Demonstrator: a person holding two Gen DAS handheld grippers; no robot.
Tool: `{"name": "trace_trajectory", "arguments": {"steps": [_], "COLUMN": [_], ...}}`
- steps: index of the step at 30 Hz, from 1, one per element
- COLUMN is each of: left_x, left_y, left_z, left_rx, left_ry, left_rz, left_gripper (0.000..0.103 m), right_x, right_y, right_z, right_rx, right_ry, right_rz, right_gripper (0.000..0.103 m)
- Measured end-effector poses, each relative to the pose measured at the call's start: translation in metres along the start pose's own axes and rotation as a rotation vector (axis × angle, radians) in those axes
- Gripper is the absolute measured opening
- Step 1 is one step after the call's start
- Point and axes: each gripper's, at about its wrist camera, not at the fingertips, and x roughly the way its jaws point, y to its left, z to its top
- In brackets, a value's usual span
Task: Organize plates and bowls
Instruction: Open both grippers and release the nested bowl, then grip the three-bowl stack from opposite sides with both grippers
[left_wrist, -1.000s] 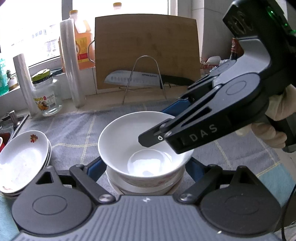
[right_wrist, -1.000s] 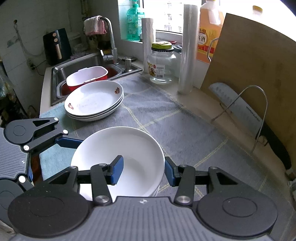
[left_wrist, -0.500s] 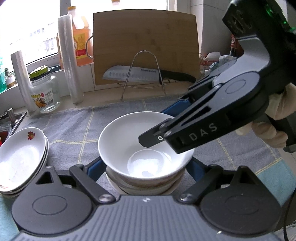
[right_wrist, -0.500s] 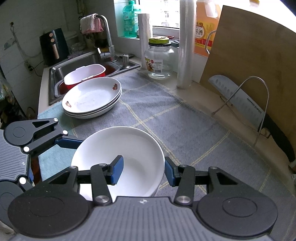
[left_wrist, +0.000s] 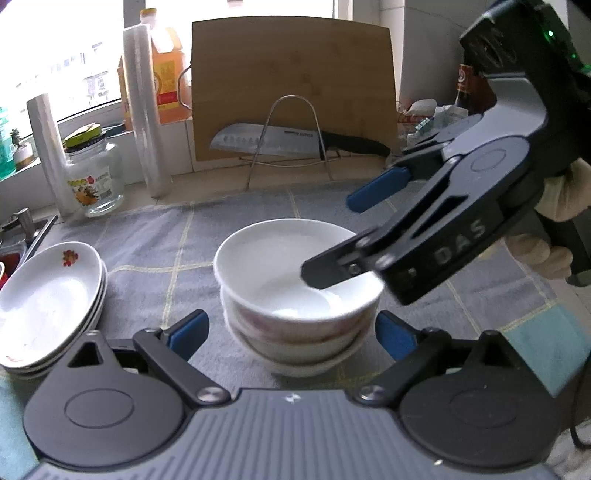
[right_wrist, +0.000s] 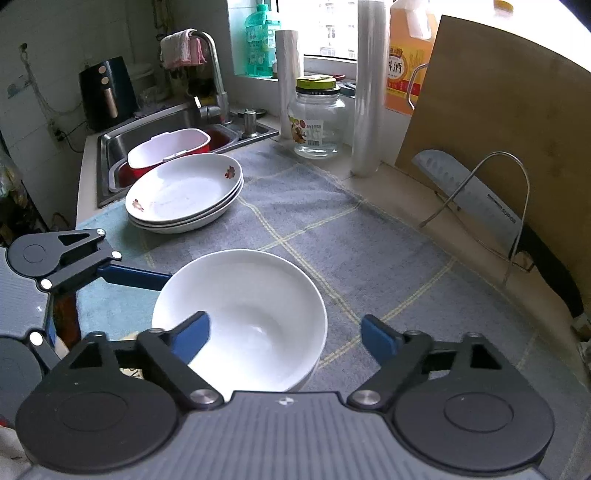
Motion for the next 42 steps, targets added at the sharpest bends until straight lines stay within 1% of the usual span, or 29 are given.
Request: {"name": "trace_trajectory", "arguments": {"steps": [2, 4, 5, 7, 9, 12, 14, 16, 20, 23, 25, 26, 28, 30, 32, 35, 38, 40, 42], "left_x": [-0.005, -0.008, -0.010, -0.011, -0.012, -0.007, -0.001, 0.007, 0.021, 0.033, 0.039, 0.043, 0.051, 0.053, 0.054, 0.054, 0.055, 0.056, 0.057], "left_y": [0.002, 0.005, 0.006, 0.010, 0.015, 0.025, 0.031, 0.037, 0.048, 0.055, 0.059, 0.060, 0.066, 0.066, 0.067, 0.070, 0.070, 0.069, 0.069], "left_z": [-0.003, -0.006, -0.008, -0.013, -0.017, -0.023, -0.026, -0.030, -0.033, -0.035, -0.036, -0.036, -0.035, -0.035, -0.038, -0.043, -0.043, -0.044, -0.044], "left_rx": [0.006, 0.016, 0.026, 0.051, 0.070, 0.097, 0.137, 0.188, 0.288, 0.385, 0.422, 0.431, 0.408, 0.424, 0.449, 0.428, 0.413, 0.403, 0.392], "left_ry": [0.000, 0.002, 0.006, 0.018, 0.033, 0.068, 0.086, 0.106, 0.113, 0.125, 0.132, 0.143, 0.157, 0.144, 0.113, 0.072, 0.062, 0.041, 0.026], "left_rz": [-0.010, -0.026, -0.035, -0.049, -0.080, -0.123, -0.142, -0.161, -0.246, -0.315, -0.363, -0.376, -0.428, -0.444, -0.464, -0.466, -0.454, -0.450, -0.449], "left_gripper": [0.097, 0.097, 0.097, 0.097, 0.097, 0.097, 0.097, 0.097, 0.097, 0.097, 0.097, 0.097, 0.102, 0.102, 0.103, 0.103, 0.103, 0.103, 0.102], "right_x": [-0.003, -0.007, -0.010, -0.016, -0.023, -0.028, -0.027, -0.023, -0.006, 0.008, 0.015, 0.018, 0.023, 0.025, 0.029, 0.033, 0.040, 0.038, 0.037], "right_y": [0.002, 0.003, 0.003, 0.002, 0.001, 0.002, 0.006, 0.010, 0.026, 0.036, 0.042, 0.045, 0.049, 0.051, 0.051, 0.052, 0.047, 0.042, 0.040], "right_z": [0.000, -0.002, -0.005, -0.010, -0.017, -0.028, -0.036, -0.044, -0.058, -0.067, -0.071, -0.072, -0.074, -0.073, -0.073, -0.075, -0.081, -0.086, -0.089], "right_rx": [-0.005, -0.006, -0.005, -0.005, -0.011, -0.020, -0.015, -0.004, 0.039, 0.078, 0.091, 0.095, 0.103, 0.113, 0.119, 0.089, 0.065, 0.070, 0.047], "right_ry": [-0.006, -0.018, -0.028, -0.036, -0.039, -0.030, -0.007, 0.017, 0.064, 0.098, 0.118, 0.126, 0.135, 0.140, 0.149, 0.157, 0.166, 0.139, 0.123], "right_rz": [0.001, 0.009, 0.011, 0.030, 0.047, 0.041, 0.019, -0.021, -0.130, -0.178, -0.207, -0.224, -0.240, -0.240, -0.229, -0.211, -0.185, -0.149, -0.138], "right_gripper": [0.096, 0.099, 0.103, 0.103, 0.103, 0.103, 0.103, 0.103, 0.103, 0.103, 0.103, 0.103, 0.103, 0.103, 0.103, 0.103, 0.103, 0.103, 0.103]}}
